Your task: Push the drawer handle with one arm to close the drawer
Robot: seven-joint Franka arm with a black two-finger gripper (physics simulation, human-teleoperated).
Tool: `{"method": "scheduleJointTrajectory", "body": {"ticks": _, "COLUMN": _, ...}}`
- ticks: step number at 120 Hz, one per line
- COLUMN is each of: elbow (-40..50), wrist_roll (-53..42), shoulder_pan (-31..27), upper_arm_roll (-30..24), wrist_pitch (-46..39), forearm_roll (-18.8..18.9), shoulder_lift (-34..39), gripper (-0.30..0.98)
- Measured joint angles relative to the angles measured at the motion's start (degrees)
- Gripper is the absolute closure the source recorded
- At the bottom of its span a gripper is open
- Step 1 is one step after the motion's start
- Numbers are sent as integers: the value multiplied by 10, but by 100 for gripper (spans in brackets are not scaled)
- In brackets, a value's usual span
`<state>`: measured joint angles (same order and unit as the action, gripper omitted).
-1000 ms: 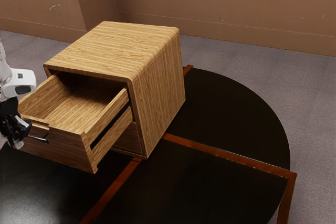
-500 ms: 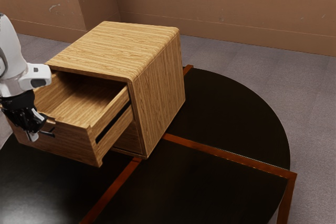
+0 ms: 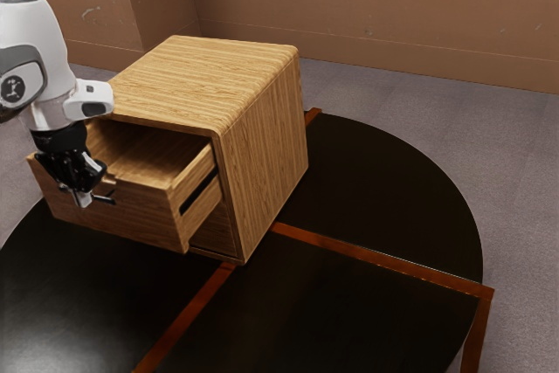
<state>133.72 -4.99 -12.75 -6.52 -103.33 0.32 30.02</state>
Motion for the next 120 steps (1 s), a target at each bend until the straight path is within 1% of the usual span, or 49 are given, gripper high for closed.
{"method": "scheduleJointTrajectory", "body": {"ticks": 26, "elbow": -22, "wrist_roll": -2, "shoulder_pan": -3, "upper_arm_roll": 0, "wrist_pitch": -6, "forearm_roll": 1, "shoulder_lift": -37, "gripper": 77}}
{"method": "scheduleJointTrajectory", "body": {"ticks": 77, "elbow": -100, "wrist_roll": -7, "shoulder_pan": -4, "upper_arm_roll": 0, "wrist_pitch": -18, "forearm_roll": 1, "shoulder_lift": -126, "gripper": 77}}
{"method": "scheduleJointTrajectory", "body": {"ticks": 107, "elbow": -170, "wrist_roll": -8, "shoulder_pan": 0, "upper_arm_roll": -2, "wrist_pitch": -21, "forearm_roll": 3, "shoulder_lift": -197, "gripper": 77}}
{"method": "scheduleJointTrajectory", "body": {"ticks": 120, "elbow": -195, "wrist_roll": -9, "shoulder_pan": 1, "upper_arm_roll": -2, "wrist_pitch": -20, "forearm_roll": 9, "shoulder_lift": -215, "gripper": 77}}
